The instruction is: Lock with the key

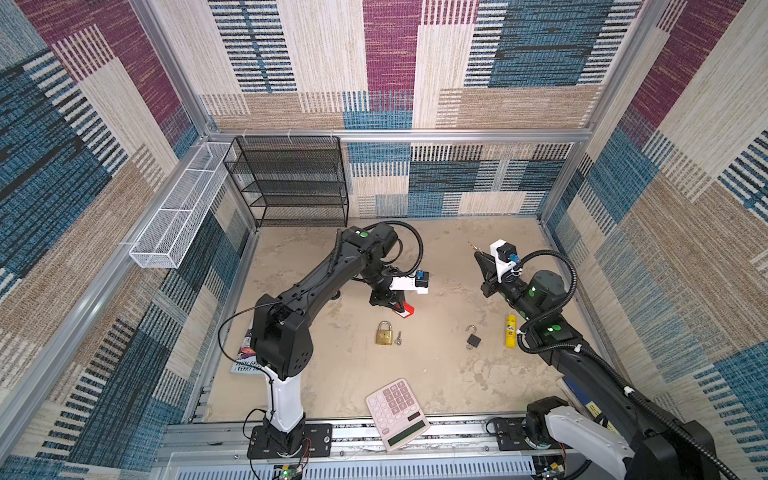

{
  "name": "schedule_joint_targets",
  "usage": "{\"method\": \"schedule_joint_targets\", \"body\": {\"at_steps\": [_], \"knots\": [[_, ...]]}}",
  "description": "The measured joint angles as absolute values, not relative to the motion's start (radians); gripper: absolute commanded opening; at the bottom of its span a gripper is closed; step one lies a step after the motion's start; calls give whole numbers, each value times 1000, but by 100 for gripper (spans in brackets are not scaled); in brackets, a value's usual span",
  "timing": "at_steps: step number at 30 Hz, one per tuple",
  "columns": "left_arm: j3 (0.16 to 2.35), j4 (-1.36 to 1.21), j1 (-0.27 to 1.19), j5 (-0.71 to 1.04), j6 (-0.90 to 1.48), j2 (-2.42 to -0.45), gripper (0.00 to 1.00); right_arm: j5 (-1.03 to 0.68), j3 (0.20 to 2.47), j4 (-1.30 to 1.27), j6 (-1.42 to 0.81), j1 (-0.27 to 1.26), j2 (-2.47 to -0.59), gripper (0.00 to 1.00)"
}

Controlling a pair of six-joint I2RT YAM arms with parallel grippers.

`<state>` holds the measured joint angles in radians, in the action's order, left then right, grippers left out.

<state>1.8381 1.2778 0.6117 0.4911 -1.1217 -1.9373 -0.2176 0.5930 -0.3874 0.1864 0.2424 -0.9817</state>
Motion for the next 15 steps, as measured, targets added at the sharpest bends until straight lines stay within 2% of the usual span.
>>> {"method": "schedule_joint_targets", "body": {"at_steps": [7,15], "knots": [[2055,1398,762,272,-1098,-2175,0,-145,574,-421,167,195,-972,0],[2105,1493,846,91,-1041,-2290,0,-120,575,-428,166,155,-970,0]]}}
